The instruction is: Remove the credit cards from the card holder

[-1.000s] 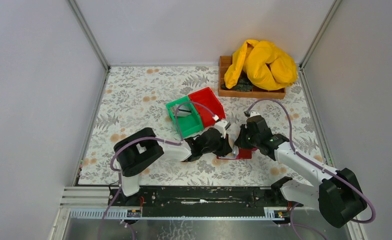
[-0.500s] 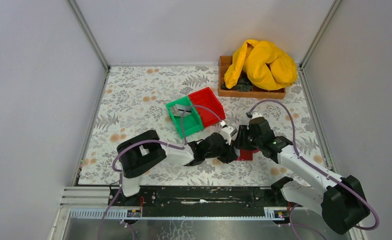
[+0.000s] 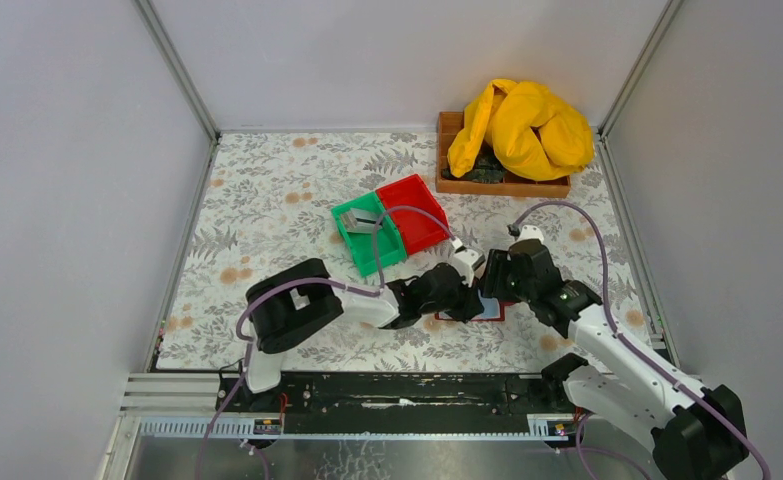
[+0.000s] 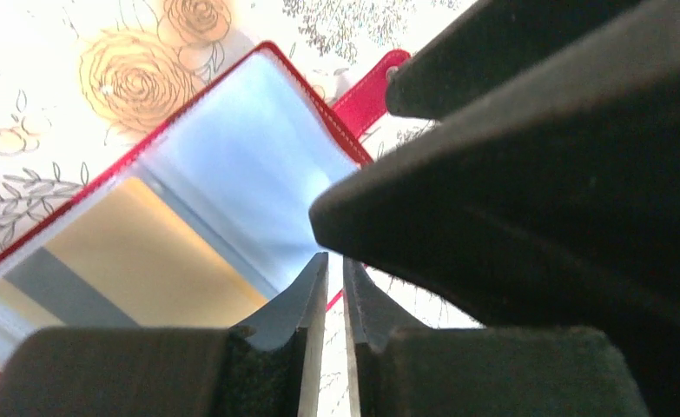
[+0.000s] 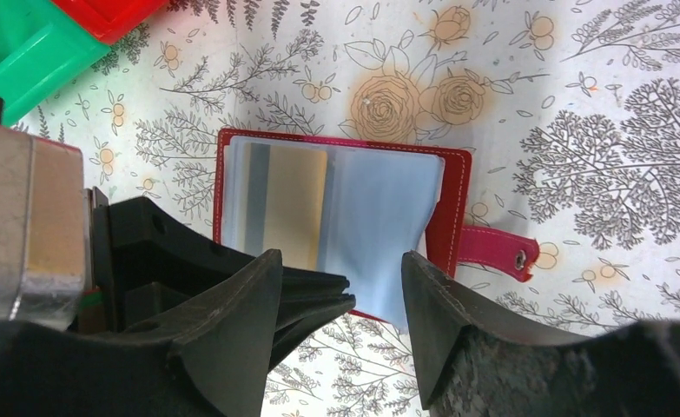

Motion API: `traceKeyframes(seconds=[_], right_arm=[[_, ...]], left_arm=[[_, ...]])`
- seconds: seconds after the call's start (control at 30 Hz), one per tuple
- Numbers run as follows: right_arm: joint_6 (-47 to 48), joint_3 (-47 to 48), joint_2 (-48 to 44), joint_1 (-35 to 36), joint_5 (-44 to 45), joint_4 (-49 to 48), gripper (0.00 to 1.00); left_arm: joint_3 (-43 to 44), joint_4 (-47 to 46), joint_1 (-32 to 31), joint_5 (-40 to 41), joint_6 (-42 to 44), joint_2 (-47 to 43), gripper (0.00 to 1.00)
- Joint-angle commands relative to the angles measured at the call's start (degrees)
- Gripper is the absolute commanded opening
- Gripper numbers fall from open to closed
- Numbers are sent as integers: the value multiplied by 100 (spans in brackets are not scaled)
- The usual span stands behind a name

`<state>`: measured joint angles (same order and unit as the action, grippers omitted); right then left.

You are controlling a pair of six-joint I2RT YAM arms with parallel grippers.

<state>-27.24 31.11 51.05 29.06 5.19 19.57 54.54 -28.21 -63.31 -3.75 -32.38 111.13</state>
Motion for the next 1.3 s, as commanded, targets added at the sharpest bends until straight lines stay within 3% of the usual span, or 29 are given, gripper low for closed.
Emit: traceKeyframes(seconds=[0.0,0.17,0.2,0.27,0.3,0.33,0.53,0.67,0.8,0.9,1.03,1.2,1.23,1.27], right_arm=[[52,217,-252,-41,330,170,60],[-10,211,-388,-47,471,145,56],[-45,180,-368,-49,447,84,46],[-70,172,-255,-43,295,-40,13],[-70,168,-172,-45,187,-98,3],[-75,175,-84,-45,92,-147,0],[-219,61,585,-49,-508,-832,0],[-354,19,1153,-46,-764,-1246,2],[-411,62,1456,-47,-914,-1400,38],[-335,104,1447,-42,-957,-1368,42],[-299,49,1373,-34,-824,-1315,35],[-603,-282,1405,-36,-728,-1548,3],[-642,-355,1441,-36,-744,-1628,1],[-664,-412,1496,-44,-750,-1694,0]], left_arm=[[429,135,-97,466,374,86,19],[809,402,-133,582,488,371,19],[806,399,-132,581,495,371,19],[468,41,-139,609,488,144,17],[206,-333,-139,627,492,-62,17],[-40,-601,-151,723,506,-267,16],[-615,-266,-75,1432,959,-1208,15],[-412,530,425,1270,457,-1151,20],[-636,658,930,1179,-277,-1239,23],[-762,754,953,1610,-252,-1504,23],[-937,696,955,1856,-291,-1809,23],[-913,571,967,1406,-379,-1738,22],[-883,518,966,1207,-409,-1665,20],[-842,518,962,1033,-440,-1583,9]])
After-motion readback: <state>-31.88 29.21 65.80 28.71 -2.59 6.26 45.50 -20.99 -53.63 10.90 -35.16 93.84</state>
